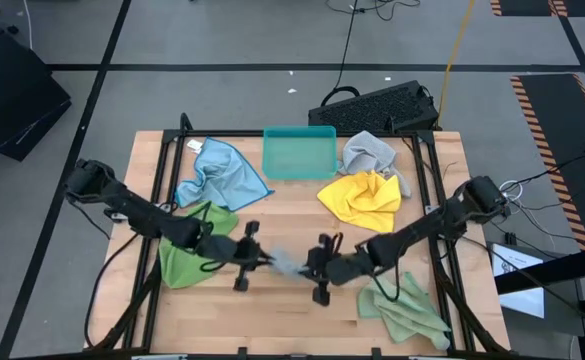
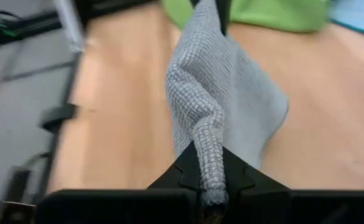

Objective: Fold microfiber towels
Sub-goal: Fold the dark gray microfiber cloth

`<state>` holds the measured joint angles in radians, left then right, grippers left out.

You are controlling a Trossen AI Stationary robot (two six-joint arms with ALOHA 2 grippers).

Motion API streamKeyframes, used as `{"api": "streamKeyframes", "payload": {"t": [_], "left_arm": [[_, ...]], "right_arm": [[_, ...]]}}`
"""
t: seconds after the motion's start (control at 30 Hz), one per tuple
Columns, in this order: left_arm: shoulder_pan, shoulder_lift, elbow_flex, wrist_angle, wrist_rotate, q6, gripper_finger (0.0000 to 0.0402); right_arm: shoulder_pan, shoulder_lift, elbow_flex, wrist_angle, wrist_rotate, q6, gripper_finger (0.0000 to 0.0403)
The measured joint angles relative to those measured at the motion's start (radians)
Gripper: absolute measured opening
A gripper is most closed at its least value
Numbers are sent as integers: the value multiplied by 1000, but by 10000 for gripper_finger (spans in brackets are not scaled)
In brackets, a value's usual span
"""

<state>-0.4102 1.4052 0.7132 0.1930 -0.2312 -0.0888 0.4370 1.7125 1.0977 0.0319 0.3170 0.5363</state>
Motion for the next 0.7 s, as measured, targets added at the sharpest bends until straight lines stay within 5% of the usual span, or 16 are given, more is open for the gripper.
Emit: {"api": "streamKeyframes", "payload": {"t": [0.7], "left_arm": [[-201, 108, 1, 46, 43, -235, 19]], "right_arm": [[71, 141, 0, 247, -110, 145, 11]]}}
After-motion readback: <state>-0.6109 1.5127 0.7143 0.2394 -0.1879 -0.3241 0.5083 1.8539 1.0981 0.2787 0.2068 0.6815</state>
